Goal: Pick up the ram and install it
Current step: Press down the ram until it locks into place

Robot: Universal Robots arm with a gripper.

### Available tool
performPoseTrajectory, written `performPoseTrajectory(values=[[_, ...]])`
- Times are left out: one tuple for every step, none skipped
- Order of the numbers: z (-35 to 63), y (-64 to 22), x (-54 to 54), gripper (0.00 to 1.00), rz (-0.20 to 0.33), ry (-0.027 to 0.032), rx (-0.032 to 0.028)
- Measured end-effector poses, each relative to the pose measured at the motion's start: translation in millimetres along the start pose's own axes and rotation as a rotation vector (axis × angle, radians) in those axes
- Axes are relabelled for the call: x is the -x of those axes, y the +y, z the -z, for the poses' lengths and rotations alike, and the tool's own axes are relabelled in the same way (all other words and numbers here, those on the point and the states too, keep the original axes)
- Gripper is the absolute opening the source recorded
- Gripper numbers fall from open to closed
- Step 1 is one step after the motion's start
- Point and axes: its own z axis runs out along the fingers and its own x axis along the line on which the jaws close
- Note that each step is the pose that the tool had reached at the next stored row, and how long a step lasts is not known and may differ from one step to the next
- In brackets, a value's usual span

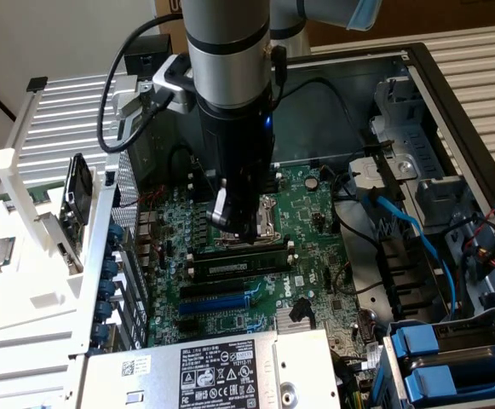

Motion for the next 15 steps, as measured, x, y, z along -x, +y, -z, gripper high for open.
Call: performPoseTrajectory(values=[[0.0, 0.0, 0.0, 0.11, -0.015, 0.0002, -0.0006], [0.0, 0.0, 0.0, 0.11, -0.030, 0.0003, -0.0013], [0.0, 0.0, 0.0, 0.11, -0.046, 0.0004, -0.0020], [0.0, 0.0, 0.0, 0.11, -0.060, 0.0006, -0.0026], [0.0, 0.0, 0.0, 0.11, -0.076, 0.0008, -0.0033], [0.0, 0.0, 0.0, 0.11, -0.090, 0.0009, -0.0039], [0.0, 0.0, 0.0, 0.11, -0.106, 0.0011, -0.0046], [0.0, 0.0, 0.0, 0.11, -0.122, 0.0012, -0.0052], [0.0, 0.0, 0.0, 0.11, -0.136, 0.0014, -0.0059], [0.0, 0.0, 0.0, 0.11, -0.150, 0.0016, -0.0065], [0.0, 0.0, 0.0, 0.11, -0.164, 0.0017, -0.0071], [0.0, 0.0, 0.0, 0.11, -0.178, 0.0018, -0.0077], [0.0, 0.0, 0.0, 0.11, -0.193, 0.0020, -0.0083], [0.0, 0.0, 0.0, 0.11, -0.206, 0.0022, -0.0089], [0.0, 0.0, 0.0, 0.11, -0.220, 0.0023, -0.0095]])
